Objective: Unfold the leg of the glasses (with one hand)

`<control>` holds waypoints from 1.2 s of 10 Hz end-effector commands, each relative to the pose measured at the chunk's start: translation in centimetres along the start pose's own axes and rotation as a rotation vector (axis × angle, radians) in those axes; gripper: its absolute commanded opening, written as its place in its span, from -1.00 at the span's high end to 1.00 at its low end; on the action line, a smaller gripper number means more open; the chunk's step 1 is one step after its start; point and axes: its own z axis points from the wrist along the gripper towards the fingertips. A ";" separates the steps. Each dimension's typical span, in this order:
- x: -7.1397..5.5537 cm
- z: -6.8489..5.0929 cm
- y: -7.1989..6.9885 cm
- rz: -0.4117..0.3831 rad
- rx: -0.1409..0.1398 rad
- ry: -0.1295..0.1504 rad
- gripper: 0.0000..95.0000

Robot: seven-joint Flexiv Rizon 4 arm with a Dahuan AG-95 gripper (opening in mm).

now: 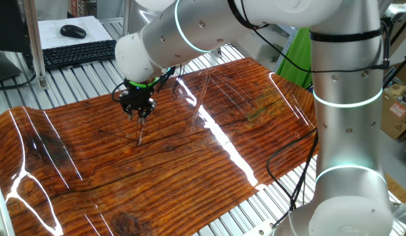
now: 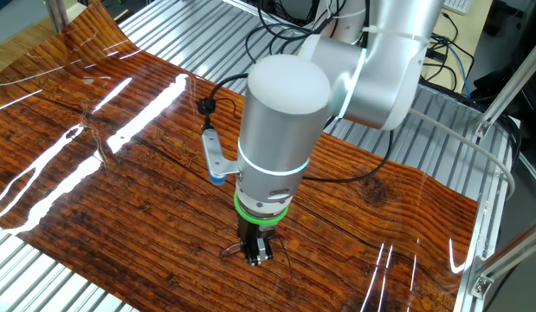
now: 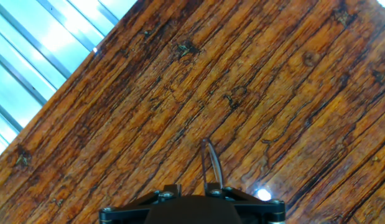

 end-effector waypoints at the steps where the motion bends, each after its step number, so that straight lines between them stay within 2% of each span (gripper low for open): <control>1: 0.0 0.0 -0.1 0.003 0.000 0.009 0.60; 5: 0.3 0.2 -0.1 0.007 -0.001 0.005 0.60; 12: 0.4 0.3 -0.2 0.009 0.013 -0.003 0.60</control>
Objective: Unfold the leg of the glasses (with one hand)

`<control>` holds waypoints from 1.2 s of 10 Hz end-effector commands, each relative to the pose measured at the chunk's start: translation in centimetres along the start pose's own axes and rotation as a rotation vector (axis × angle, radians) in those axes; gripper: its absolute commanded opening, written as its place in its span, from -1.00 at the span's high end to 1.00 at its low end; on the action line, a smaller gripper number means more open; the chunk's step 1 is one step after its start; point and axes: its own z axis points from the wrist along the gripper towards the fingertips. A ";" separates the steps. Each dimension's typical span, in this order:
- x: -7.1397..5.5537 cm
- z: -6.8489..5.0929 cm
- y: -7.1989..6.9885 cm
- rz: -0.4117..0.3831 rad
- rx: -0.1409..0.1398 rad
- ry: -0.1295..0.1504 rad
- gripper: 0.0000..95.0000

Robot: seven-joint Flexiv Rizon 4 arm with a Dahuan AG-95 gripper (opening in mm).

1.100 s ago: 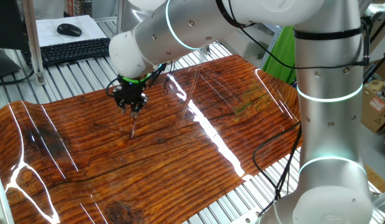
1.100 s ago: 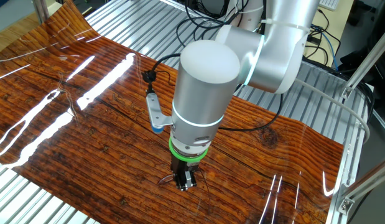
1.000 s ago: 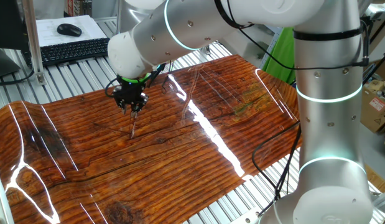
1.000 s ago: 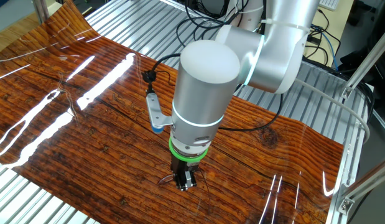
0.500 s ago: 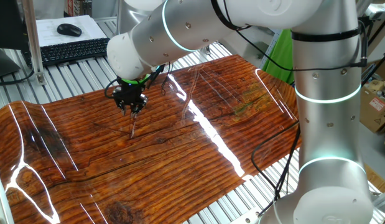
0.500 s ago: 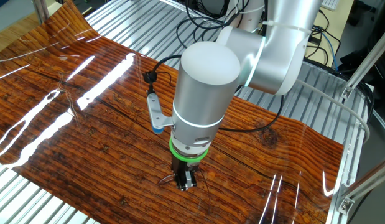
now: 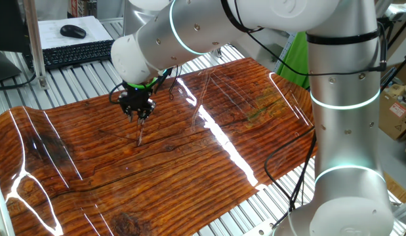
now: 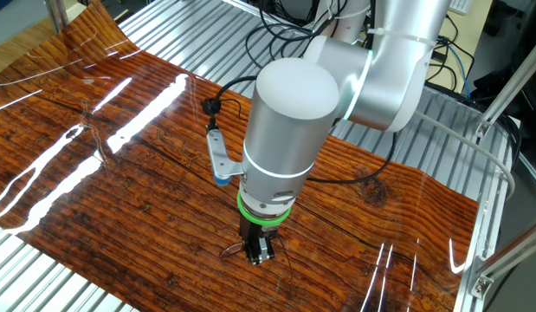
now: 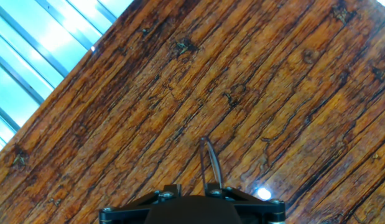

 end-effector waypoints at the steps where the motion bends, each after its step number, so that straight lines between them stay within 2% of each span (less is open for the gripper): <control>1: 0.1 0.1 -0.1 0.000 0.001 -0.005 0.60; 4: 0.2 0.2 -0.2 -0.023 0.026 -0.023 0.60; 11: 0.5 0.6 -0.3 -0.017 0.019 -0.027 0.60; 12: 0.5 0.7 -0.3 -0.017 0.017 -0.030 1.00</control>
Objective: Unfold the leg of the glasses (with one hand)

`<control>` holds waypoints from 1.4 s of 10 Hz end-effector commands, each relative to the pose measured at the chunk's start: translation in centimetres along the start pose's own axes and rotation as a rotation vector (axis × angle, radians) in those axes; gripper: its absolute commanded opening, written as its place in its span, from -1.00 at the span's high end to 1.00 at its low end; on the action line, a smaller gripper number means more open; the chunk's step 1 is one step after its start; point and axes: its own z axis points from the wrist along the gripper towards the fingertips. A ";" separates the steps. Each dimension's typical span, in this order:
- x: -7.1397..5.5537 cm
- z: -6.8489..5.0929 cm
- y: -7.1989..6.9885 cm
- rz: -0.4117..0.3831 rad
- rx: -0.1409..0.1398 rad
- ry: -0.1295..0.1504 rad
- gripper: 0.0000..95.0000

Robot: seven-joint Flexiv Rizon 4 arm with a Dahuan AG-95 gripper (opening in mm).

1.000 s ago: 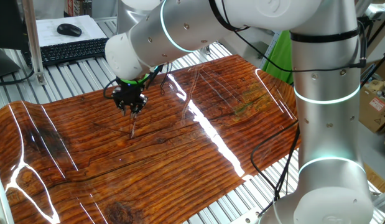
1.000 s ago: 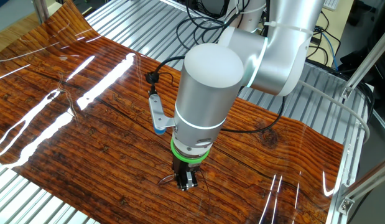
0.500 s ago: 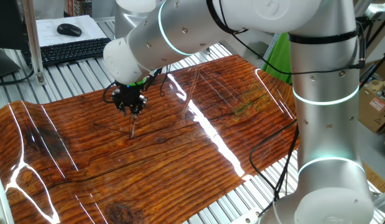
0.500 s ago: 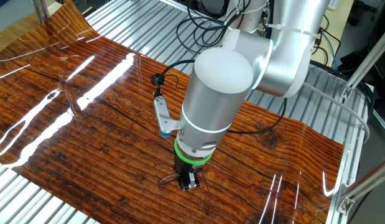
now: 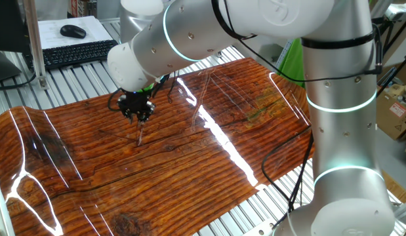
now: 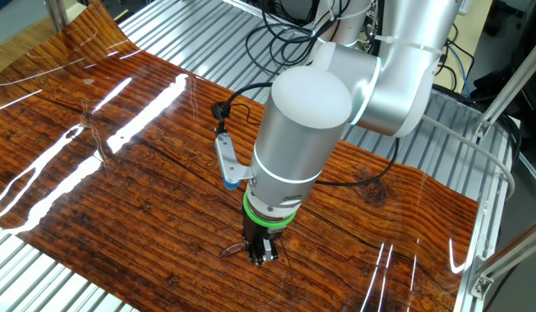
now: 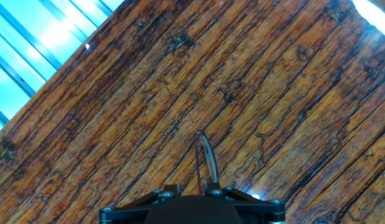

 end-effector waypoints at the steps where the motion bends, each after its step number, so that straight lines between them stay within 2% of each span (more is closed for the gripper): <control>1: 0.0 0.3 0.1 0.001 -0.003 -0.005 1.00; 3: 0.0 0.3 0.1 0.024 -0.013 0.001 1.00; 6: -0.8 -0.7 0.2 0.103 -0.060 0.056 1.00; 7: -1.3 -1.4 0.2 0.145 -0.088 0.089 1.00; 12: -2.0 -2.8 0.2 0.258 -0.140 0.155 1.00; 14: -2.0 -2.9 0.2 0.258 -0.148 0.162 1.00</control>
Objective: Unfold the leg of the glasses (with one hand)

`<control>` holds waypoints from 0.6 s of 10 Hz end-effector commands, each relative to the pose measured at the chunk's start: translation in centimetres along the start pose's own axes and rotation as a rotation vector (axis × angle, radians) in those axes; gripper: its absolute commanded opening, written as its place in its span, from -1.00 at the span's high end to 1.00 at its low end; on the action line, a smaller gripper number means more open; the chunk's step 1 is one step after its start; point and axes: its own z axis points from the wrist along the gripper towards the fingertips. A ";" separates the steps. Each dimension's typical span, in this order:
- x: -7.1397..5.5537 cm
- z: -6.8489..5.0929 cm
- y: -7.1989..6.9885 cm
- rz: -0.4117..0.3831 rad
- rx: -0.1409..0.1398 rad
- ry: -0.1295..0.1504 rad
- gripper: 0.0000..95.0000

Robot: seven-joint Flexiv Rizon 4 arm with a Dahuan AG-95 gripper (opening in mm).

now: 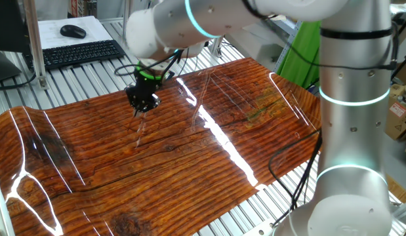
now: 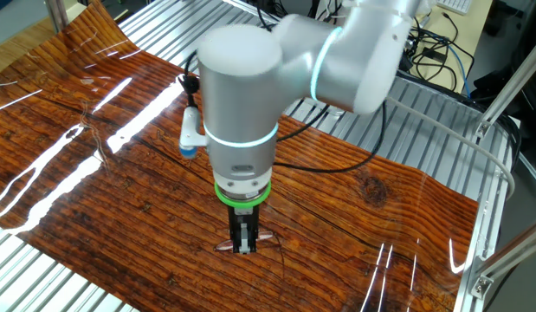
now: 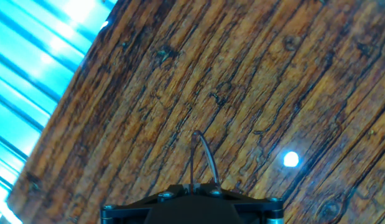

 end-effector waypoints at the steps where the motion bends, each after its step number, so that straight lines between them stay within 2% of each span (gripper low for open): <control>1: 0.1 -0.2 0.2 -0.004 -0.022 0.023 1.00; 2: 0.1 -0.2 0.2 -0.007 -0.037 0.032 1.00; 3: 0.2 -0.2 0.2 -0.028 -0.042 0.025 1.00; 6: 0.7 -0.5 0.4 -0.044 -0.091 0.042 1.00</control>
